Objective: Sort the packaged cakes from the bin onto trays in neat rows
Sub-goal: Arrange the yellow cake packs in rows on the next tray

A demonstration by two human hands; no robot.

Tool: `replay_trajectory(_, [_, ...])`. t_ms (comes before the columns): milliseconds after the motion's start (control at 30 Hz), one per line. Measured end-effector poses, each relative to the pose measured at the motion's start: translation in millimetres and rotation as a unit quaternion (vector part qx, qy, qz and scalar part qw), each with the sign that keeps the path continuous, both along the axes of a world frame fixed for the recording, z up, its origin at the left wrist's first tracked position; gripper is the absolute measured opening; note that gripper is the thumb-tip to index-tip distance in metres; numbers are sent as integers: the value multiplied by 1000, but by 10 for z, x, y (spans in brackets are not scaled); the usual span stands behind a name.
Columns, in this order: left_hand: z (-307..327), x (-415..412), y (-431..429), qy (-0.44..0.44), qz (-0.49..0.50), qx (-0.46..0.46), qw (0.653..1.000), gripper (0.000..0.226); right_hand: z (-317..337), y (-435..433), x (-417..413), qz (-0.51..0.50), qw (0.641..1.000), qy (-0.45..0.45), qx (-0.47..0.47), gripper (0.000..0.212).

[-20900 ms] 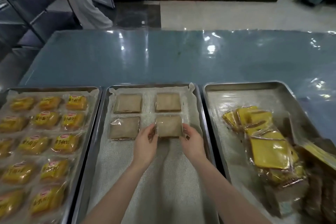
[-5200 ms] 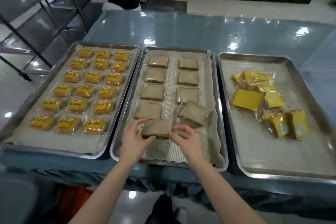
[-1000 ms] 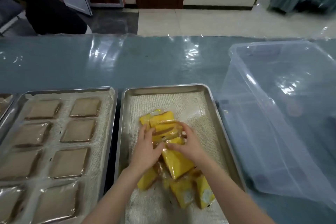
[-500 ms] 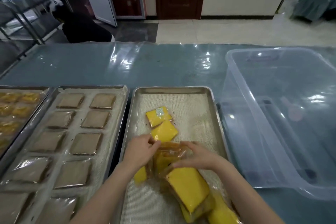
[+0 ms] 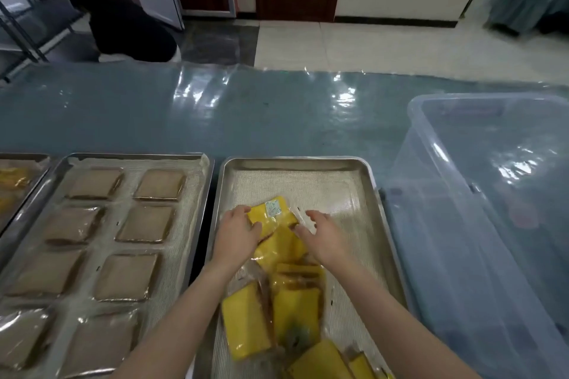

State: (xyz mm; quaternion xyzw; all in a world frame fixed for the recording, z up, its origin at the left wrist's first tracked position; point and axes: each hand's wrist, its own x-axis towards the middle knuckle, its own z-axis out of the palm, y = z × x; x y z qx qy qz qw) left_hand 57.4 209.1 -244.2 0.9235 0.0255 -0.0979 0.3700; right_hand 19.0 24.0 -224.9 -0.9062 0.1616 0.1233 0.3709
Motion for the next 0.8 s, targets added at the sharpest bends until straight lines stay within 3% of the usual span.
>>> replay_trajectory(167, [-220, 322, -74, 66, 29, -24, 997, 59, -253, 181, 485, 9, 999, 46, -10, 70])
replay_trajectory(233, [-255, 364, -63, 50, 52, -55, 996, 54, -321, 218, 609, -5, 998, 53, -16, 73])
replay_trajectory(367, [-221, 401, -4, -23, 62, -117, 991, 43, -325, 227, 747, -39, 998, 27, 34, 57])
replay_trajectory(633, [128, 594, -94, -70, 68, -232, 968, 37, 13, 206, 832, -149, 970, -147, 127, 27])
replay_trajectory(800, [168, 628, -227, 29, 15, -292, 956, 38, 173, 214, 738, -106, 958, -199, 178, 32])
